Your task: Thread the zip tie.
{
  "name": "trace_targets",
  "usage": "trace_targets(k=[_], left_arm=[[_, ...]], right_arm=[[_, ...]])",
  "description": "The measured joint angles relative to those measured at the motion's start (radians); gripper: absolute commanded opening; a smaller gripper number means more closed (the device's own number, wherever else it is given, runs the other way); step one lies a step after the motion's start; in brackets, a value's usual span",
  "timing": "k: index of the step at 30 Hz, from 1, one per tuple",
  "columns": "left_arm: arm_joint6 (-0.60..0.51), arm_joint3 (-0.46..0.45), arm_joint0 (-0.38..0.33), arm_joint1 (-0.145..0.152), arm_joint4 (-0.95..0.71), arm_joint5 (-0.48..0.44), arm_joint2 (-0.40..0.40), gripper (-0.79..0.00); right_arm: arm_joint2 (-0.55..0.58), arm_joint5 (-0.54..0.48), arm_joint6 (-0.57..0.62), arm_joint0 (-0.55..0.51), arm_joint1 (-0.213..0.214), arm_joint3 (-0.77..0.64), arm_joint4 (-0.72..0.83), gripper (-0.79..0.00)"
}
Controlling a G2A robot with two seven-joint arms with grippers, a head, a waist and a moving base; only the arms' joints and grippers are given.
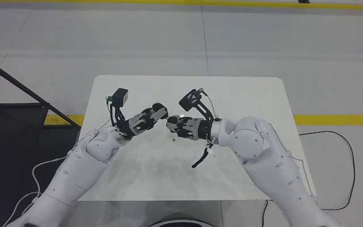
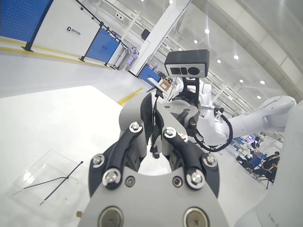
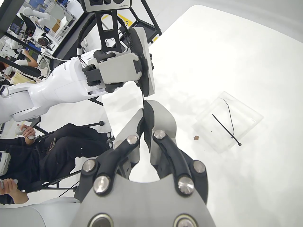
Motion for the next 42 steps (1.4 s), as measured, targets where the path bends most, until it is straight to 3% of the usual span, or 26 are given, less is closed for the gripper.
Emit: trace_targets(k=[17, 23, 34, 35, 36, 37, 42], left_arm=[[-0.024, 0.002, 0.007, -0.013, -0.006, 0.0, -0.019, -0.677], [-0.032, 0.002, 0.01, -0.017, -0.005, 0.0, -0.026, -0.785], [-0.044, 0.003, 0.015, -0.024, -0.011, 0.0, -0.038, -0.785], [-0.044, 0.003, 0.015, -0.024, -0.011, 0.0, -0.039, -0.785], [-0.044, 0.004, 0.015, -0.025, -0.012, 0.0, -0.041, -0.785], [-0.043, 0.004, 0.016, -0.026, -0.013, 0.0, -0.044, -0.785], [-0.032, -0.002, 0.022, -0.026, -0.006, 0.0, -0.065, -0.785]], right_arm=[[0.004, -0.001, 0.008, -0.005, 0.001, -0.003, 0.003, -0.785], [0.003, 0.0, 0.009, -0.003, 0.001, -0.001, 0.006, -0.785], [0.001, 0.004, 0.014, 0.001, 0.0, 0.001, 0.008, -0.785], [0.001, 0.004, 0.014, 0.001, 0.0, 0.002, 0.009, -0.628], [0.001, 0.004, 0.015, 0.001, 0.0, 0.002, 0.009, -0.099], [0.001, 0.005, 0.017, 0.002, 0.0, 0.003, 0.01, 0.0], [0.02, 0.011, 0.03, -0.006, 0.005, 0.0, 0.009, 0.0]])
